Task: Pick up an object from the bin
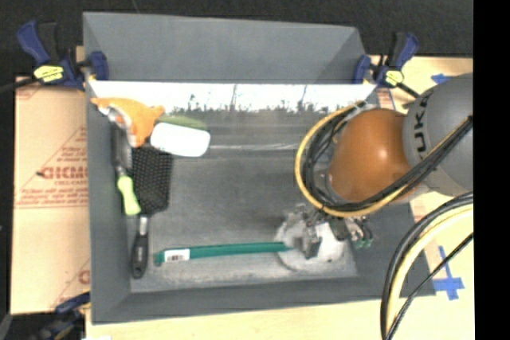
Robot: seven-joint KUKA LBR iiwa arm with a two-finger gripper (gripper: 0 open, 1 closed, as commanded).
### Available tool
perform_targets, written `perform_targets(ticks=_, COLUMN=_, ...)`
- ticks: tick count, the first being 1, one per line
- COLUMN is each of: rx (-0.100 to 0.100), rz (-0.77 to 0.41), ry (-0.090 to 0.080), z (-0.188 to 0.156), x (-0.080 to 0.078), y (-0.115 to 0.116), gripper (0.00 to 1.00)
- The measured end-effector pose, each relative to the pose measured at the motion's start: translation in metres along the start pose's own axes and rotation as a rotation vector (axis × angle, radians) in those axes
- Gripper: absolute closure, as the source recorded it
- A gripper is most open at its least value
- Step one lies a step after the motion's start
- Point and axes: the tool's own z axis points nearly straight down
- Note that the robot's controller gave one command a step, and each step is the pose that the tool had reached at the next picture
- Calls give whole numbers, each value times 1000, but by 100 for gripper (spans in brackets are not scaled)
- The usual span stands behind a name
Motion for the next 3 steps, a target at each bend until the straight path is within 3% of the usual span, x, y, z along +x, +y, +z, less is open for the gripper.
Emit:
perform_targets(ticks=1, rx=2, rz=-11, ry=-5, z=-55, x=-6, y=4, gripper=100)
perform_targets(ticks=2, rx=0, rz=24, ry=3, z=-160, x=-20, y=-16, gripper=100)
perform_targets(ticks=3, rx=1, rz=14, ry=0, z=-188, x=-18, y=-13, gripper=100)
